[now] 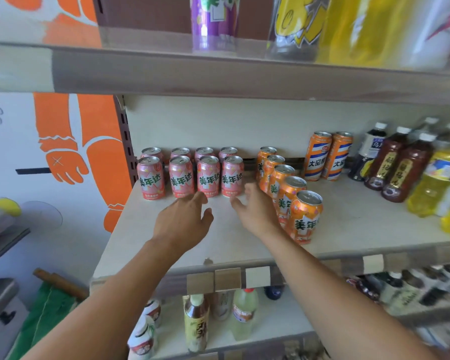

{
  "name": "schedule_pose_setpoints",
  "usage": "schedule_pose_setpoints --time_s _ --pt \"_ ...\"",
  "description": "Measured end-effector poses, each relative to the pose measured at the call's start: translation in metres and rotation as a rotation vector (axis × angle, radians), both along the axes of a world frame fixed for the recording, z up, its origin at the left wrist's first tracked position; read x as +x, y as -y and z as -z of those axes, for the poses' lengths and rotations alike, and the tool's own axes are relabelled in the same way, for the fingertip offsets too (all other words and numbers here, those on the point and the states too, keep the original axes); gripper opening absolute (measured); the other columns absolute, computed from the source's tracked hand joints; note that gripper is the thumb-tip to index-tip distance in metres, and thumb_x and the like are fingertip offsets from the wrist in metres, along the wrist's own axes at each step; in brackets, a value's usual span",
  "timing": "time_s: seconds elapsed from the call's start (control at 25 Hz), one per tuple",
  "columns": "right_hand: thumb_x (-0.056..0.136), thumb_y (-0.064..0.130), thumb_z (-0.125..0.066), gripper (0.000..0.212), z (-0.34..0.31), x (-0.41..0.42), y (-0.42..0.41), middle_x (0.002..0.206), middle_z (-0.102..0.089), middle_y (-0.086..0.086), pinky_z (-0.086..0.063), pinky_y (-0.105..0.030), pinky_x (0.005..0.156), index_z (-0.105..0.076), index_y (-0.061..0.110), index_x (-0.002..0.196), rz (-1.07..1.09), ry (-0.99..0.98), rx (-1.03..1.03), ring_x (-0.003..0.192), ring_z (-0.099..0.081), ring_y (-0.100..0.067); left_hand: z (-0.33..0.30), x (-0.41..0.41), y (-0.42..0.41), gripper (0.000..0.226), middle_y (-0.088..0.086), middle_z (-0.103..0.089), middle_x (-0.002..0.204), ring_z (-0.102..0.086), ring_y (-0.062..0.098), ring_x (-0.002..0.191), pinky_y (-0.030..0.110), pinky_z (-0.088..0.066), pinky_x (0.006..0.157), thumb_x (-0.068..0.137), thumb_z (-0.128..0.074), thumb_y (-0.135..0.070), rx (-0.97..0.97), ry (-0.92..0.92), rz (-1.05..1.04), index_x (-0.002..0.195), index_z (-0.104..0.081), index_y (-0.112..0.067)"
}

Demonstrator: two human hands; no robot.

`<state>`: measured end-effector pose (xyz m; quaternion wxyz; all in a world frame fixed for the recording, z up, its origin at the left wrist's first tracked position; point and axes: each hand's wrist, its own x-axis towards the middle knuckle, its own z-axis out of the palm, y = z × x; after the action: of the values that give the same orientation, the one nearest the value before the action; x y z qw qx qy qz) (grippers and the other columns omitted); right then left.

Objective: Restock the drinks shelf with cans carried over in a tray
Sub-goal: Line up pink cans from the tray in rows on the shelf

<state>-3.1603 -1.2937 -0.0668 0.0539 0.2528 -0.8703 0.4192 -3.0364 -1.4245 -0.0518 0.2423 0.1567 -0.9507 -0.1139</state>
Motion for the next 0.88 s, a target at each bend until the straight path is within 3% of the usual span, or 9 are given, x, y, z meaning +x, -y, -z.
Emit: schedule_pose_setpoints --time_s 0.2,0.48,0.68,0.88 --pt "0.096 0.034 -0.056 0.048 -0.002 0.075 -0.048 0.139 -0.053 -0.005 -0.039 -0.029 0.1 -0.048 0.014 0.139 0.038 -0.196 0.103 0.129 -0.048 -0.019 0.006 0.042 -0.026 0.036 -0.003 -0.057 0.124 -0.055 0.02 0.111 0.036 -0.049 0.079 0.097 -0.044 -0.038 0.048 -0.012 0.06 0.128 -0.051 -0.024" --pt "0.096 0.037 -0.052 0.046 0.004 0.14 -0.134 0.134 -0.055 -0.002 -0.049 -0.038 0.09 -0.047 0.017 0.137 0.136 -0.315 0.359 0.122 -0.051 -0.022 0.022 0.079 -0.09 0.036 -0.004 -0.054 0.125 -0.051 0.018 0.114 0.036 -0.047 0.08 0.097 -0.041 -0.037 0.027 0.009 0.228 0.13 -0.048 -0.024" --pt "0.098 0.037 -0.049 0.048 0.012 0.166 -0.211 0.137 -0.054 -0.004 -0.041 -0.032 0.101 -0.047 0.013 0.14 0.259 -0.315 0.487 0.127 -0.047 -0.02 0.033 0.083 -0.149 0.034 0.001 -0.055 0.119 -0.052 0.025 0.112 0.04 -0.048 0.084 0.096 -0.038 -0.037 -0.114 0.062 0.385 0.125 -0.048 -0.021" --pt "0.099 0.041 -0.048 0.047 0.037 0.199 -0.301 0.138 -0.052 -0.003 -0.041 -0.034 0.103 -0.046 0.016 0.14 0.417 -0.183 0.467 0.129 -0.045 -0.019 0.044 0.082 -0.234 0.037 0.003 -0.052 0.127 -0.049 0.026 0.119 0.042 -0.044 0.09 0.098 -0.037 -0.037 -0.18 0.115 0.575 0.13 -0.045 -0.019"
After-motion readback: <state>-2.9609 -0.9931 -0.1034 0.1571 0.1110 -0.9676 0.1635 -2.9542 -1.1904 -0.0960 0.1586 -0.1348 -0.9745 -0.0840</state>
